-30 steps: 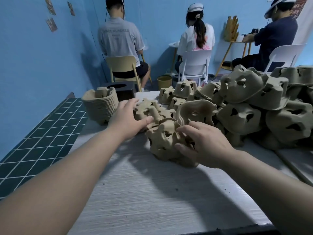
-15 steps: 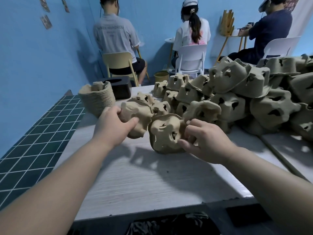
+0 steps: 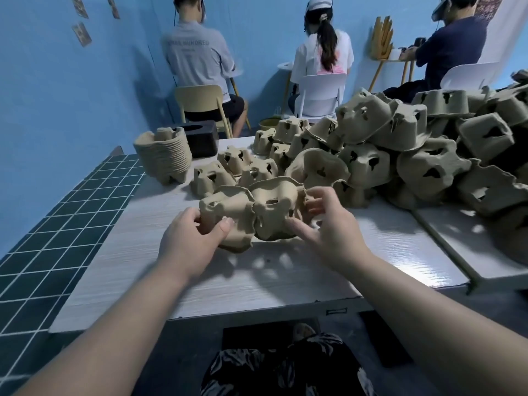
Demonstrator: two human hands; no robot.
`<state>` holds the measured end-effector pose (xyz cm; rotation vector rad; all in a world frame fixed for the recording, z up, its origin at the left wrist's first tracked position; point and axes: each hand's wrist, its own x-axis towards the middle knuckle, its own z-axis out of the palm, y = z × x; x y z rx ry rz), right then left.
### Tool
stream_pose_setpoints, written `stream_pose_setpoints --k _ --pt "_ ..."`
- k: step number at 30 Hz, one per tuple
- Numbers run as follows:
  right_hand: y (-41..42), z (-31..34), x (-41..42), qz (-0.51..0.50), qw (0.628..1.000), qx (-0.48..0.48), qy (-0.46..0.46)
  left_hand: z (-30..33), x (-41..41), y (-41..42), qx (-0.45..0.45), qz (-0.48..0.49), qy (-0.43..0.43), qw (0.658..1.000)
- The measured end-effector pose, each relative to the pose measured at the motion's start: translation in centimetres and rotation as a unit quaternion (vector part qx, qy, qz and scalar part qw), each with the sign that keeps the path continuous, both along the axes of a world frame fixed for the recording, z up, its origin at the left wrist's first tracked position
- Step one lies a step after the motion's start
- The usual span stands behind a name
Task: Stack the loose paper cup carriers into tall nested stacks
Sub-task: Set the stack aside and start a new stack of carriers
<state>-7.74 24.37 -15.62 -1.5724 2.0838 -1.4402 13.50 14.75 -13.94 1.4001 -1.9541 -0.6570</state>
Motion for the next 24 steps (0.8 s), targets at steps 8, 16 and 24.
stream_pose_setpoints --k 8,16,24 --pt "0.4 1.2 -0.1 0.019 0.998 0.042 0.042 0.2 0.6 1.1 0.006 -0.017 0.010 1.000" --pt "1.5 1.2 0.5 0.048 0.990 0.048 0.127 0.4 1.7 1.0 0.103 -0.017 0.132 0.986" --pt "2.6 0.6 1.0 0.090 0.976 0.044 0.194 -0.8 2.6 -0.2 0.196 0.014 0.176 0.965"
